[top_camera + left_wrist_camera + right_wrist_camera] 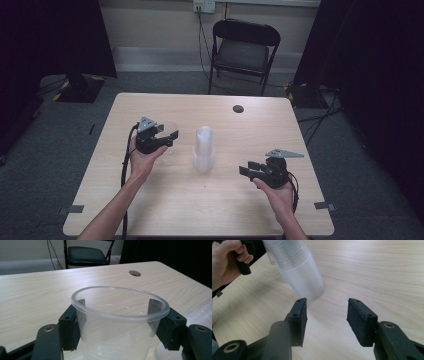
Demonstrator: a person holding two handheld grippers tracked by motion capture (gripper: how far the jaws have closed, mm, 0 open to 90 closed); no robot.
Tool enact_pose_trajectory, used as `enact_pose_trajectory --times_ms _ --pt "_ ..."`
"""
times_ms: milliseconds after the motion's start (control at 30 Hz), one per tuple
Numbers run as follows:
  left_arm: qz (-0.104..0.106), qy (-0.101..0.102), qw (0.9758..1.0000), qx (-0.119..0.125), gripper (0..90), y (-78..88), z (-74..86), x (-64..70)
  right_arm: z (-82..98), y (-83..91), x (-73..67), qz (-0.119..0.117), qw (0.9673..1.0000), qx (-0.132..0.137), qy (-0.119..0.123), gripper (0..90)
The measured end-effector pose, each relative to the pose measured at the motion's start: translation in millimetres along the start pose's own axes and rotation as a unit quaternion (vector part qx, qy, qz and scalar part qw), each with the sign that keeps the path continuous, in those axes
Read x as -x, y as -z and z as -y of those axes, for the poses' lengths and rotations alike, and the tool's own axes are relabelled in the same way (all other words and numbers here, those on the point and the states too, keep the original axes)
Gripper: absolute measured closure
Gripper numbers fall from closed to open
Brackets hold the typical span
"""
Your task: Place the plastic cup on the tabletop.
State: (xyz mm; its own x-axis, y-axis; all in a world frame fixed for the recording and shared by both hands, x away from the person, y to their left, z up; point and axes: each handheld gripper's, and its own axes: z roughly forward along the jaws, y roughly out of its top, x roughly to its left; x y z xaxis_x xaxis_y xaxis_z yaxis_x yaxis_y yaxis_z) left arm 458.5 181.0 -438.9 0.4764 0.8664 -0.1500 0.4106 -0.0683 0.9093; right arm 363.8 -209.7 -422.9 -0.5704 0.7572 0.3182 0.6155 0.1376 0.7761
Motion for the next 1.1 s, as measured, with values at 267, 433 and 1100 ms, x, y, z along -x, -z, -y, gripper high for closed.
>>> enact_pose_trajectory --times_ms 267,433,1100 --pt "-0.008 -0.013 0.9999 -0.004 30.7 -10.6 5.1 3.8 1.3 -1.8 -3.0 0.007 1.0000 -0.006 0.001 50.2" --pt "-0.016 -0.013 0.9998 -0.005 29.9 -11.5 10.6 2.2 3.8 -2.6 -4.0 0.006 0.9999 -0.009 0.003 50.1" --pt "-0.009 -0.023 0.9995 -0.021 28.4 -12.9 18.0 2.3 4.4 -0.6 -2.0 0.016 0.9998 -0.005 -0.005 47.9"
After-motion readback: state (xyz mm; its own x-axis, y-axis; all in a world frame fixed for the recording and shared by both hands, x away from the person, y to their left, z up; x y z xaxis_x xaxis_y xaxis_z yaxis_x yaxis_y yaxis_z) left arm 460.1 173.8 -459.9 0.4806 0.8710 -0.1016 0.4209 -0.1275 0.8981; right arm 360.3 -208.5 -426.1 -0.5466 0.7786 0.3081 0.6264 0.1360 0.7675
